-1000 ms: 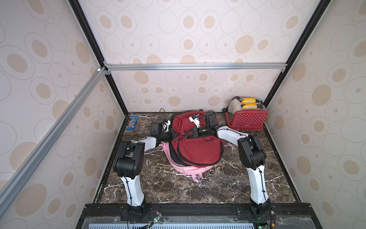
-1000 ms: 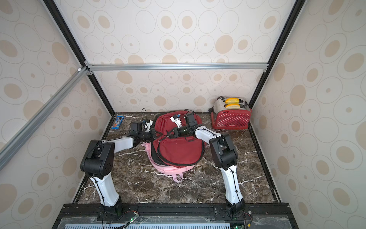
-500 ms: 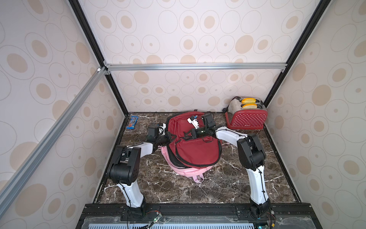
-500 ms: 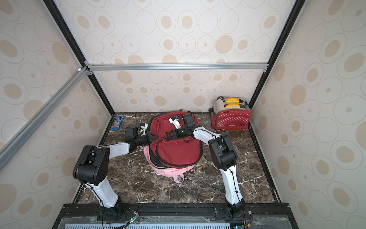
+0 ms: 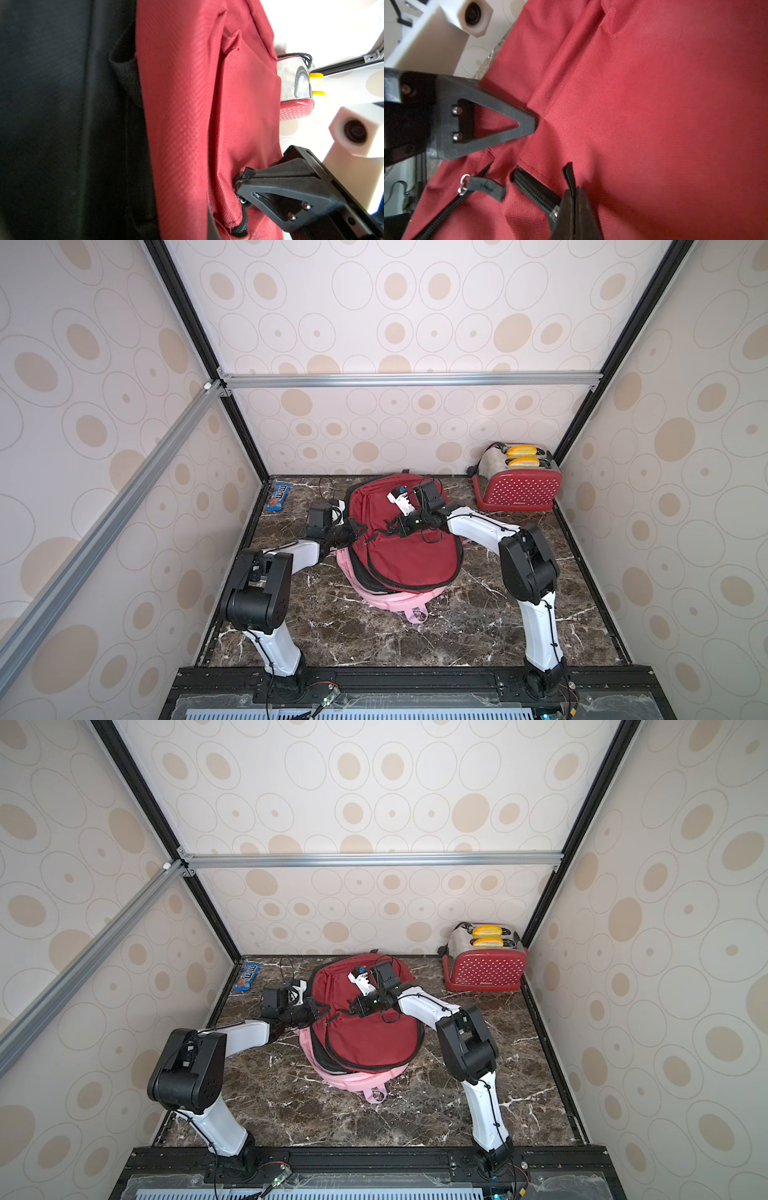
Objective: Zip up the backpack
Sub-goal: Zip the zipper on the backpack.
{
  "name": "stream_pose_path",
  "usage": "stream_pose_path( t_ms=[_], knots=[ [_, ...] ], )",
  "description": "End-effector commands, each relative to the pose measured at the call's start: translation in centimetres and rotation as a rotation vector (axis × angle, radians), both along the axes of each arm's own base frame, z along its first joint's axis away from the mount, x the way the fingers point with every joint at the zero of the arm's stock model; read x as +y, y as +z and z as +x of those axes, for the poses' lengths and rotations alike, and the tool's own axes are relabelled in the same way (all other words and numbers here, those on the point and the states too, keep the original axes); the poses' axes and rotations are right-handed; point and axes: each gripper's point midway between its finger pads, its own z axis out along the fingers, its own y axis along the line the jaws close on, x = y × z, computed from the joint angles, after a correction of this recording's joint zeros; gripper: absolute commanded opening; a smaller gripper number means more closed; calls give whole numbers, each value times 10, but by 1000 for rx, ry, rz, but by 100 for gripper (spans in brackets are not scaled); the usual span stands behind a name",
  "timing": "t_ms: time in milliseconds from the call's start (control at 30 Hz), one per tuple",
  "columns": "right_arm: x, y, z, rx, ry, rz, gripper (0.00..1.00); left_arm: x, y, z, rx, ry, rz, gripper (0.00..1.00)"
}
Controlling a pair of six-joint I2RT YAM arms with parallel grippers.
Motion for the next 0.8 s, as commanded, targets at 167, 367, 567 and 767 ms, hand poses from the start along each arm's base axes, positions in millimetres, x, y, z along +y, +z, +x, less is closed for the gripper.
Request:
stream_pose_path(
  t_ms=[167, 367, 567, 767],
  knots=[
    [-73, -32, 16, -85, -137, -337, 0, 50, -21, 3, 72, 170, 108, 0],
    [-97, -30, 24, -113, -182, -414, 0, 50, -23, 3, 76, 172, 107, 0],
    [-124, -18, 34, -123, -241, -416, 0, 51, -24, 3, 79, 173, 108, 0],
    [-153, -12, 47, -121, -305, -427, 0, 52, -24, 3, 79, 174, 107, 0]
  ],
)
